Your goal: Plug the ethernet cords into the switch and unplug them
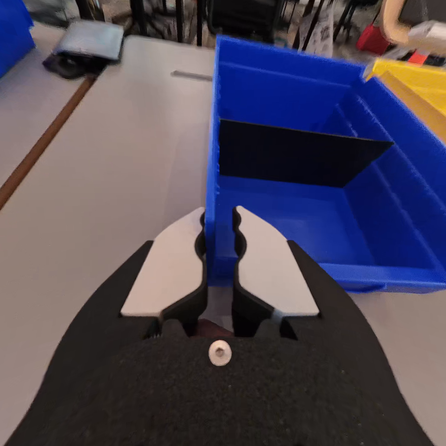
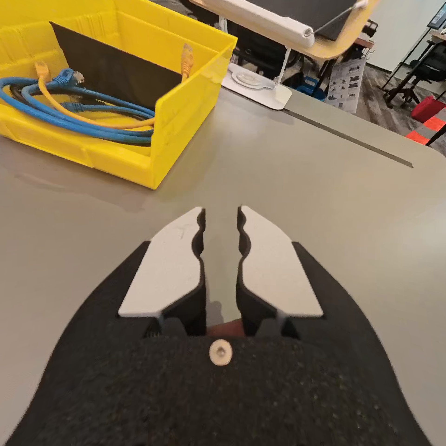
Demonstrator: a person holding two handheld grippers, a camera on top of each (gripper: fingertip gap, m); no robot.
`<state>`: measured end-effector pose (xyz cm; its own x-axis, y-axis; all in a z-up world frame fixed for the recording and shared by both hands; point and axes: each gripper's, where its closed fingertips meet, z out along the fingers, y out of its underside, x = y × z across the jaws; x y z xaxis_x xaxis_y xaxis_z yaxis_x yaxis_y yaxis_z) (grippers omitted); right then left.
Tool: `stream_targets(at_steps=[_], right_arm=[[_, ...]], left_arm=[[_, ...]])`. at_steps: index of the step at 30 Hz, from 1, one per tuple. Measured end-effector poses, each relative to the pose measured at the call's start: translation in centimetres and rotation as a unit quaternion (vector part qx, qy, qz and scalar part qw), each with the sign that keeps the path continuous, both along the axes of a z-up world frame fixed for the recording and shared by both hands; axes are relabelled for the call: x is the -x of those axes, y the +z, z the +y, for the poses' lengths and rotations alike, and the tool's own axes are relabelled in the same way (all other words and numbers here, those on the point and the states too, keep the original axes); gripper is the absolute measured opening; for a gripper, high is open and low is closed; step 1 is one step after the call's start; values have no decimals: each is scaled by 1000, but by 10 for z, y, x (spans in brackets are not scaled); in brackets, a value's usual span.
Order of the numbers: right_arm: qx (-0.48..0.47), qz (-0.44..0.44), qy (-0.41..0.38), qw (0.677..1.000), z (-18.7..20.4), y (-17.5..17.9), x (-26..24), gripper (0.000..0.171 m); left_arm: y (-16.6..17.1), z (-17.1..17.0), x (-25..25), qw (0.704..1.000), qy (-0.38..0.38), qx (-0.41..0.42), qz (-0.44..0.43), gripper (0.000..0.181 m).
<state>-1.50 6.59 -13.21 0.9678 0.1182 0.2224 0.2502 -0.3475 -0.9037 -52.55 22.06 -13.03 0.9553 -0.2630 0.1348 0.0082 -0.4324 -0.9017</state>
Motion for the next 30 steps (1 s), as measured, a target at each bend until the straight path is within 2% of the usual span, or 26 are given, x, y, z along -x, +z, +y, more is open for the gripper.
stream_targets(at_steps=[1,5,9,11,14,18,21,23,26,28,30], right_arm=[[1,-5,-2,1000,-3,0,-1,24],[-10,-10,24,1000,-13,5,21,25],[-15,61,175,983,-32,14,114,29],[-22,81,223,971,-36,19,161,22],[10,105,249,963,-26,11,224,21],[49,173,234,956,-3,5,290,26],[14,151,141,978,28,10,299,35],[18,135,109,985,42,7,307,40],[50,132,106,984,54,1,319,33],[69,161,83,981,56,5,309,4],[62,187,121,973,55,13,312,4]], left_arm=[[1,3,-1,1000,4,-7,-6,5],[1,7,-6,1000,13,2,-4,3],[0,-6,-13,999,19,6,31,2],[-1,-18,-15,999,30,14,34,2],[-1,-40,-16,998,46,24,43,3],[-1,-70,-11,996,74,33,37,2],[-1,-92,-8,994,91,38,37,2],[-2,-108,-9,993,101,43,39,2],[-2,-128,-15,990,118,49,52,3],[4,-138,-13,987,144,37,68,3],[21,-145,-12,985,159,2,62,4]])
